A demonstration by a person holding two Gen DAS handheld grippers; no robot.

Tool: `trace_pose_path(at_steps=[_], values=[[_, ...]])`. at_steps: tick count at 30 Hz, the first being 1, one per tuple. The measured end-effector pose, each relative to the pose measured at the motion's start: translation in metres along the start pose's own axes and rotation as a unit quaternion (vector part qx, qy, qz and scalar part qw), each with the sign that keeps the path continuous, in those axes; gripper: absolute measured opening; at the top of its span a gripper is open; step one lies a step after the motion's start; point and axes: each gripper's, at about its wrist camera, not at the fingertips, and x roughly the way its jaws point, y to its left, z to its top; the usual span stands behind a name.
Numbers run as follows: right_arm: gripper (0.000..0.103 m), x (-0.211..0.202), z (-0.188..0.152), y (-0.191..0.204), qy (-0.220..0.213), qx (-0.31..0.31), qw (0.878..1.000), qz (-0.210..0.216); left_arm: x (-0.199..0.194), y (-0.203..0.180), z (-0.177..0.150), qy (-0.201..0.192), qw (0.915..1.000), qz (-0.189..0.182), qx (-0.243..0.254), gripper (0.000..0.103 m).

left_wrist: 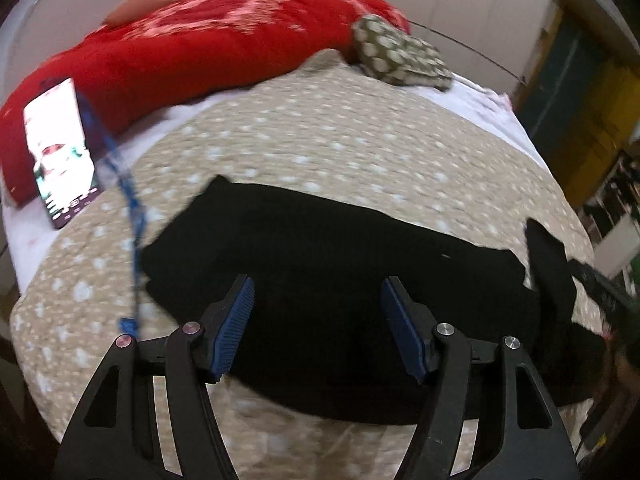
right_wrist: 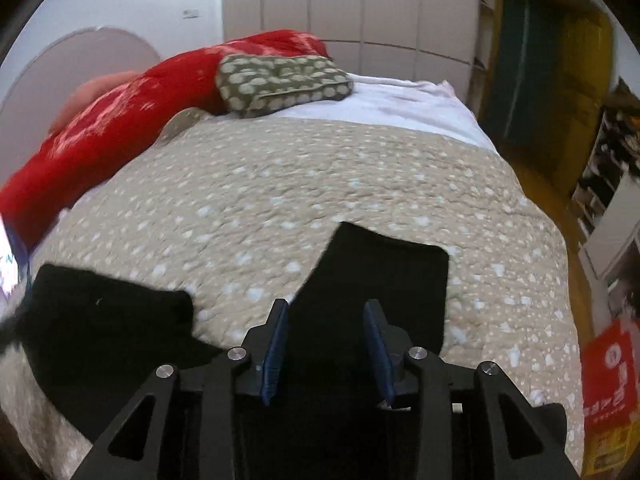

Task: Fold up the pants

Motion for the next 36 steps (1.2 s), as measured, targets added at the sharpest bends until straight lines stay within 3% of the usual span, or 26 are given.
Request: trace_pose_path(at_steps=[1,5,7,8,9,11,14,16,19,22,25,26,28,29,31,33,34,36], values=[[0.049,0.007,0.005,0.003,0.009,0.0,1.0,0.005,0.002,-0.007,-0.001,0.003,1.0,0.001,0.006,0.066],[0.05,0.042,0.018,0.016,0.045,0.012,0.999,0.007,0.013,-0.025,-0.006,0.02,0.9993,0.006,0.03,0.066],[0.05,0.055,0.019,0.018,0.045,0.029,0.998,0.043,0.02,-0.031,-0.009,0.033,0.9989,0.012,0.032,0.066],[0.046,0.065,0.021,0.021,0.053,0.023,0.998,0.031,0.022,-0.032,-0.009,0.038,0.9987,0.011,0.033,0.066],[0.033,0.079,0.019,0.021,0.076,0.023,0.997,0.001,0.023,-0.034,-0.01,0.037,0.9986,0.014,0.035,0.066],[0.005,0.082,0.017,0.008,0.077,0.044,0.996,0.008,0.023,-0.035,-0.011,0.035,0.9983,0.019,0.042,0.066],[0.004,0.043,0.012,-0.021,0.029,0.079,0.995,0.048,0.026,-0.033,-0.011,0.037,0.9982,0.022,0.041,0.066],[0.004,-0.011,0.0,-0.048,-0.014,0.101,0.991,0.082,0.025,-0.031,-0.011,0.036,0.9985,0.019,0.038,0.066],[0.004,-0.081,-0.033,-0.081,-0.056,0.122,0.987,0.091,0.022,-0.028,-0.014,0.036,0.9986,0.019,0.033,0.066],[0.004,-0.113,-0.079,-0.111,-0.05,0.175,0.979,0.096,0.018,-0.029,-0.014,0.037,0.9987,0.017,0.03,0.066],[0.004,-0.096,-0.12,-0.129,0.002,0.199,0.976,0.086,0.018,-0.035,-0.013,0.041,0.9982,0.023,0.036,0.066],[0.004,-0.088,-0.13,-0.134,0.012,0.217,0.972,0.093,0.018,-0.036,-0.013,0.044,0.9982,0.019,0.037,0.066],[0.01,-0.086,-0.141,-0.139,-0.013,0.248,0.963,0.106,0.01,-0.039,-0.013,0.036,0.9986,0.014,0.037,0.066],[0.03,-0.086,-0.141,-0.14,-0.027,0.254,0.96,0.112,0.006,-0.041,-0.013,0.032,0.9986,0.015,0.038,0.066],[0.044,-0.085,-0.142,-0.141,-0.043,0.276,0.949,0.147,0.001,-0.042,-0.014,0.027,0.9987,0.015,0.04,0.066],[0.032,-0.076,-0.135,-0.136,-0.032,0.276,0.948,0.156,-0.001,-0.043,-0.014,0.028,0.9988,0.015,0.038,0.066],[0.005,-0.074,-0.133,-0.136,-0.032,0.27,0.952,0.141,-0.002,-0.043,-0.013,0.03,0.9988,0.013,0.037,0.066],[0.004,-0.08,-0.132,-0.138,-0.041,0.27,0.952,0.14,-0.005,-0.042,-0.013,0.03,0.9988,0.011,0.038,0.066]])
